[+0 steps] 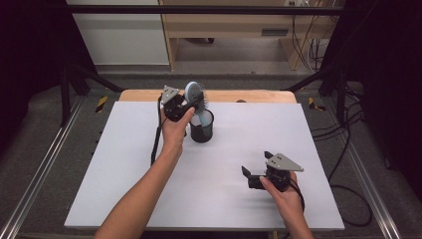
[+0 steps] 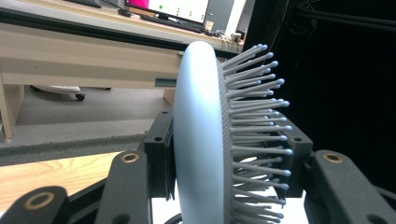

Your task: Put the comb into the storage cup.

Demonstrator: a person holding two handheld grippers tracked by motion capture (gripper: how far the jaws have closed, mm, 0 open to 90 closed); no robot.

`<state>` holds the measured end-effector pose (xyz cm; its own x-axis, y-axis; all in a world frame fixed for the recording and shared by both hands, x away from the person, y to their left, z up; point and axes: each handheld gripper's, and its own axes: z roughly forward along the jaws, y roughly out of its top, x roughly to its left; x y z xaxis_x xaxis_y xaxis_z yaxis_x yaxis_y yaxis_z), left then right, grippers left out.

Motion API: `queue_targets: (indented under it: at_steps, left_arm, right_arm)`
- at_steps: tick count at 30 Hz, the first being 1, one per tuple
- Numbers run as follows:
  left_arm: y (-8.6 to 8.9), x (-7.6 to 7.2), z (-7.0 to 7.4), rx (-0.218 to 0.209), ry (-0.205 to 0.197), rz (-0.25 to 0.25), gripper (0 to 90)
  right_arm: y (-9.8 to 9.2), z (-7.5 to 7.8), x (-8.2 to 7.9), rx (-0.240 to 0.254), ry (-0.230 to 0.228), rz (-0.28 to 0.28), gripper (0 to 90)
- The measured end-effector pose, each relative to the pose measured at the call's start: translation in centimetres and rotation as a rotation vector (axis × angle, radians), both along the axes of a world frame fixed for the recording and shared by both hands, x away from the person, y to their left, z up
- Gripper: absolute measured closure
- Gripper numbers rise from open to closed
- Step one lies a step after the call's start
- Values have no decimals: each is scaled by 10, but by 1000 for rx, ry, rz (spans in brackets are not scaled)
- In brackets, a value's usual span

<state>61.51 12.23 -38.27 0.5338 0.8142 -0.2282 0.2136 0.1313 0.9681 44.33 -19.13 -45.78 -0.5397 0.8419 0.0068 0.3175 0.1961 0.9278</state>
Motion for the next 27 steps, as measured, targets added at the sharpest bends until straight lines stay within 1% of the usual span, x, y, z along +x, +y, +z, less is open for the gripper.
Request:
queue_targets:
  at_steps: [11,13,23,25,27]
  left_arm:
    - [3,0,-2,-4,6,2,500]
    - [4,1,-2,4,7,0,494]
    - [15,4,-3,-22,42,9,474]
    - [17,5,-4,-16,47,7,464]
    - [19,5,-4,-22,56,11,458]
  right_arm:
    - [0,0,0,1,0,-2,34]
    - [0,0,0,-1,0,0,34]
    - [1,0,0,-1,3,0,34]
    - [1,-1,0,-3,2,-2,34]
    - [1,-1,0,-5,4,1,34]
